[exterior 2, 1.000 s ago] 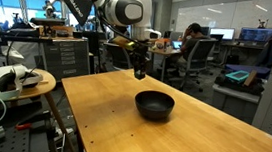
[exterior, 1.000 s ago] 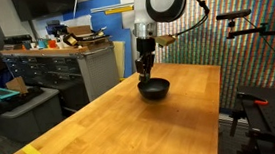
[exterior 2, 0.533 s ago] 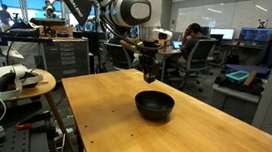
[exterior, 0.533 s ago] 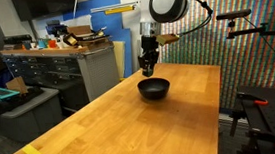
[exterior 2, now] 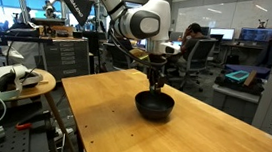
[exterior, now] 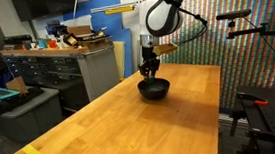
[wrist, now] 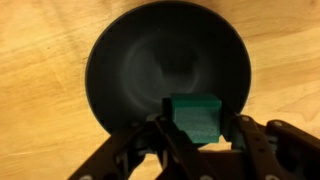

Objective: Put the block in the bowl

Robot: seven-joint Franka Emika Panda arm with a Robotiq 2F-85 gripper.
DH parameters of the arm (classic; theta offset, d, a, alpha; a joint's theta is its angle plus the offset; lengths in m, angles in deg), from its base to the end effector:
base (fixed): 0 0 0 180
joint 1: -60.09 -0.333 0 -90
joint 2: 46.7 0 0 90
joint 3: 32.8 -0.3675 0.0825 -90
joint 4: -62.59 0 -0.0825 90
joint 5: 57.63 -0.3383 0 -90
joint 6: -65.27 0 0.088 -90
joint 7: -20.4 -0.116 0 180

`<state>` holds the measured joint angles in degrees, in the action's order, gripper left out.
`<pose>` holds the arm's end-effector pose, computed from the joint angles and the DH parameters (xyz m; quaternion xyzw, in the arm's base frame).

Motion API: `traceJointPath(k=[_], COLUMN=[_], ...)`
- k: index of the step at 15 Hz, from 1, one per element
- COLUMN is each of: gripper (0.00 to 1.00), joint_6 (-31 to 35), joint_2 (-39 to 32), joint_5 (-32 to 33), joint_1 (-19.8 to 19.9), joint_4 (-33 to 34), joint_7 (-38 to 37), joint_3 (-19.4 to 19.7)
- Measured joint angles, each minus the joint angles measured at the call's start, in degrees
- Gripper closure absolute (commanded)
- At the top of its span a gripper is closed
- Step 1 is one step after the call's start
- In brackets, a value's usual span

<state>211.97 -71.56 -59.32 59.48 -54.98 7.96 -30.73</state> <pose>0.5972 -0.0139 0.3050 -0.9907 0.1309 -0.0372 0.0046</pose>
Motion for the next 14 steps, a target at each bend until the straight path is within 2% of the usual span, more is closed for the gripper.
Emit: traceJointPath(k=[7, 8, 12, 13, 14], gripper=[0.79, 0.38, 0.05, 0.0, 0.0], joint_6=[-0.99, -1.27, -1.37, -1.37, -1.36], joint_2=[-7.77, -8.55, -9.94, -9.93, -9.9], joint_5=[0.0, 0.0, 0.0, 0.0, -0.01], joint_1=[0.0, 0.0, 0.0, 0.0, 0.0], joint_4=[6.09, 6.72, 7.79, 7.81, 7.82], joint_7=[-2.28, -2.42, -2.46, -2.46, -2.46], joint_3=[0.15, 0.24, 0.33, 0.33, 0.33])
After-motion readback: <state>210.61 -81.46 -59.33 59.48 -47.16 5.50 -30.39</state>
